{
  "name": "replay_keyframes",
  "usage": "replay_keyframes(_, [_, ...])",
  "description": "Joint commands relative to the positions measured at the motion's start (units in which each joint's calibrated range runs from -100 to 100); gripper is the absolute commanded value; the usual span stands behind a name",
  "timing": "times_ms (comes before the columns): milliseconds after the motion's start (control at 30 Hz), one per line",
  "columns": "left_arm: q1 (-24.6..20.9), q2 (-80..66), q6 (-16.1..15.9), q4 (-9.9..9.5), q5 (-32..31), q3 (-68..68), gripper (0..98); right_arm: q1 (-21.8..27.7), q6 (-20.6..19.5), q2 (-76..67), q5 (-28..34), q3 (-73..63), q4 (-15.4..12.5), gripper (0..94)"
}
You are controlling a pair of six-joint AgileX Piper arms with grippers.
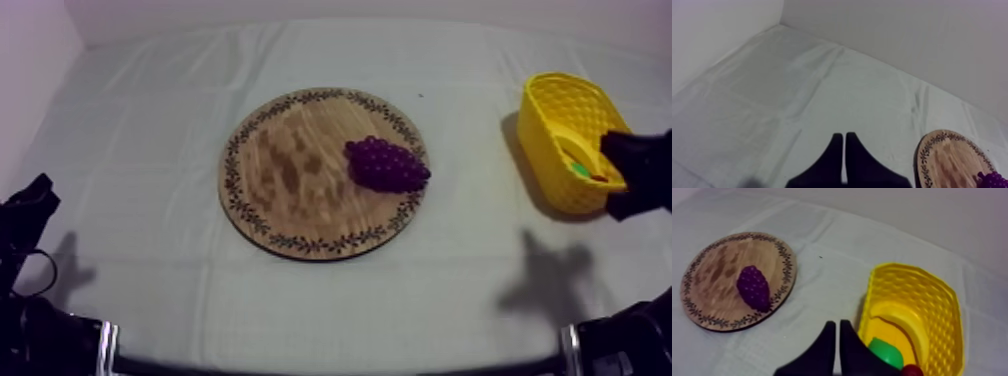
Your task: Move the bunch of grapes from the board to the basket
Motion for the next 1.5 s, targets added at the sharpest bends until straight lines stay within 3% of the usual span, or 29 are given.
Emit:
replay_keyframes(0, [0.0, 0.0, 0.0, 0.01, 0.0, 0.0, 0.0, -1.9, 0.2, 13.6, 5.6, -16.8, 0.1, 0.5])
replay_keyframes(400, [0.0, 0.0, 0.0, 0.01, 0.0, 0.0, 0.0, -10.6, 3.4, 43.0, 24.1, -49.2, 2.2, 0.6])
replay_keyframes(767, [0.0, 0.0, 0.0, 0.01, 0.0, 0.0, 0.0, -12.0, 9.7, 65.9, 37.4, -65.9, -1.5, 0.7])
replay_keyframes(1000, [0.0, 0.0, 0.0, 0.01, 0.0, 0.0, 0.0, -12.8, 19.8, 74.7, 44.5, -72.5, -2.7, 0.7])
replay_keyframes(1233, [0.0, 0.0, 0.0, 0.01, 0.0, 0.0, 0.0, -13.0, 31.5, 76.4, 47.1, -73.5, -2.9, 0.7])
replay_keyframes(1367, [0.0, 0.0, 0.0, 0.01, 0.0, 0.0, 0.0, -12.9, 35.1, 76.5, 47.8, -73.4, -3.3, 0.8])
replay_keyframes(1467, [0.0, 0.0, 0.0, 0.01, 0.0, 0.0, 0.0, -13.2, 35.4, 76.5, 48.8, -73.4, -3.4, 0.8])
